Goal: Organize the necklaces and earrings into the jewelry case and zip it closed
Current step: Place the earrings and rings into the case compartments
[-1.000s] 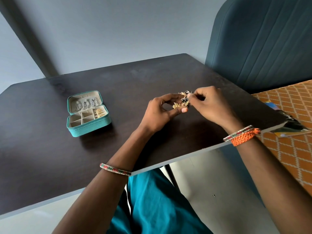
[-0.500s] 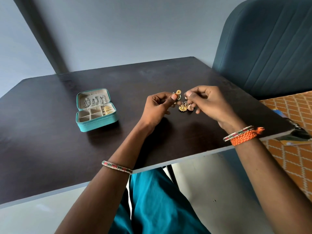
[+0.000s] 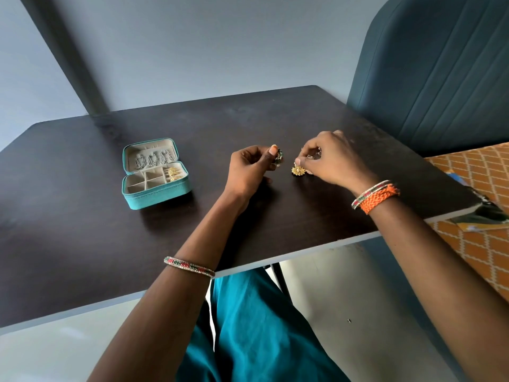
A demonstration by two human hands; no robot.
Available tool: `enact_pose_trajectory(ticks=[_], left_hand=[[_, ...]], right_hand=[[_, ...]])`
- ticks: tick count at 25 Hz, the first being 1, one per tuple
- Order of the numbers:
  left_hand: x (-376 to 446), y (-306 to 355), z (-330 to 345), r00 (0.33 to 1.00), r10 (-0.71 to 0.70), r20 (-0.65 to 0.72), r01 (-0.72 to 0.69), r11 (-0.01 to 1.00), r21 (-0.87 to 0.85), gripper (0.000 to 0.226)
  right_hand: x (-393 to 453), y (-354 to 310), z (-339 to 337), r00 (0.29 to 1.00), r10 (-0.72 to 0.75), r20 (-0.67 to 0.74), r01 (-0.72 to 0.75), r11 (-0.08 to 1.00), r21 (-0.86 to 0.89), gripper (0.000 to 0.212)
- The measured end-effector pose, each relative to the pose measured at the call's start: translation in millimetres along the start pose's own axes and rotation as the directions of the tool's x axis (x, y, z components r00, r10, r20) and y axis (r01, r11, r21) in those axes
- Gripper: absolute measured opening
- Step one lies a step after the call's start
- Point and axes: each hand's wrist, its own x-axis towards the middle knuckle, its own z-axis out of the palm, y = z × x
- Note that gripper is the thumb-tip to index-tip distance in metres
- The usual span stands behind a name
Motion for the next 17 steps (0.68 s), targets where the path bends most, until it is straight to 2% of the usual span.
enact_pose_trajectory(ticks=[3, 6, 10, 17], left_hand=[[0.6, 1.1, -1.0, 1.0, -0.004, -0.023, 0.004, 1.0, 0.004, 0.02], [-1.2, 2.0, 0.0, 0.999, 0.0, -0.032, 0.001, 1.0, 0.027, 0.02], [-2.1, 3.5, -0.5, 1.0, 0.004, -0.011, -0.004, 0.999, 0.04, 0.021], [-2.6, 4.4, 0.5, 1.0, 0.008, 0.024, -0.01, 0.998, 0.059, 0.022]], right_hand=[[-2.9, -7.3, 5.3, 0.997, 0.057, -0.043, -0.061, 0.992, -0.108, 0.025], [-7.1, -11.4, 6.9, 0.998, 0.053, 0.031, -0.048, 0.99, -0.135, 0.022], [-14.6, -8.2, -3.2, 0.994, 0.047, 0.098, -0.039, 0.996, -0.077, 0.008], [-17.4, 20.1, -19.8, 0.992, 0.105, 0.069, -0.113, 0.986, 0.124, 0.02]])
